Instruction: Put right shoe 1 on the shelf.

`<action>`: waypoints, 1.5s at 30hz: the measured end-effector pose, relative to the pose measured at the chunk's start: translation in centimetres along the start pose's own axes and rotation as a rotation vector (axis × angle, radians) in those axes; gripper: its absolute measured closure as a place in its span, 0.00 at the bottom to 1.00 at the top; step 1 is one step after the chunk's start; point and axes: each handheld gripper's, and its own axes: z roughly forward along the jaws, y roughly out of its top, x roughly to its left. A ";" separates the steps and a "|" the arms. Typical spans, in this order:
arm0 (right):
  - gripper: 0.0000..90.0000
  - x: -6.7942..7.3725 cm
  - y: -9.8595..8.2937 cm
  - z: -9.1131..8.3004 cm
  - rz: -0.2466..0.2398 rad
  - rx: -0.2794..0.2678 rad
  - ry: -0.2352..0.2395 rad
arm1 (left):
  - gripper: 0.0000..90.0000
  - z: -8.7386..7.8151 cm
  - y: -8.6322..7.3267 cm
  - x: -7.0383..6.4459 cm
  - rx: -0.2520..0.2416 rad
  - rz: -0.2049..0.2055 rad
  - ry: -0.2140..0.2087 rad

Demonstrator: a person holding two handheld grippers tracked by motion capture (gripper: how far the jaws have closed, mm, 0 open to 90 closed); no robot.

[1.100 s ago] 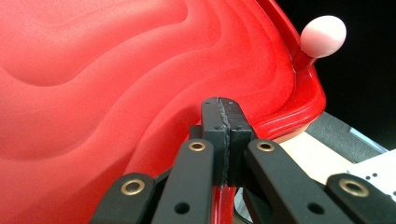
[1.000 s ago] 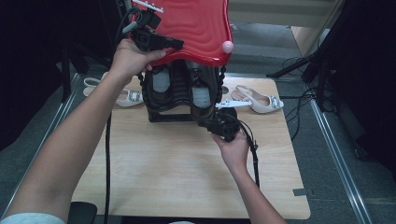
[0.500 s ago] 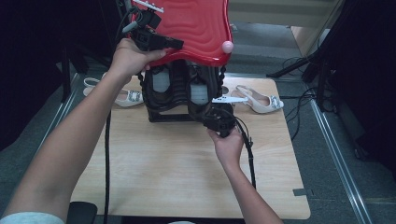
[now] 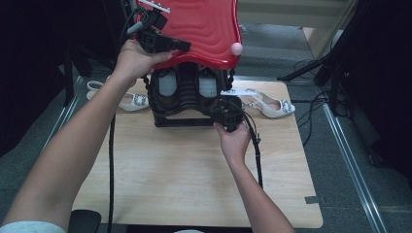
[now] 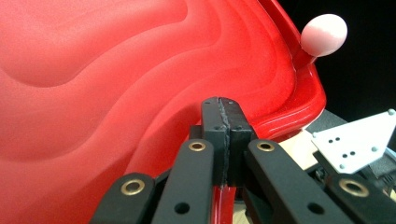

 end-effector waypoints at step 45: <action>0.93 -0.9 -2.4 -3.8 -0.031 0.067 0.099 | 0.72 -3.6 -0.8 -2.5 0.004 0.000 -0.057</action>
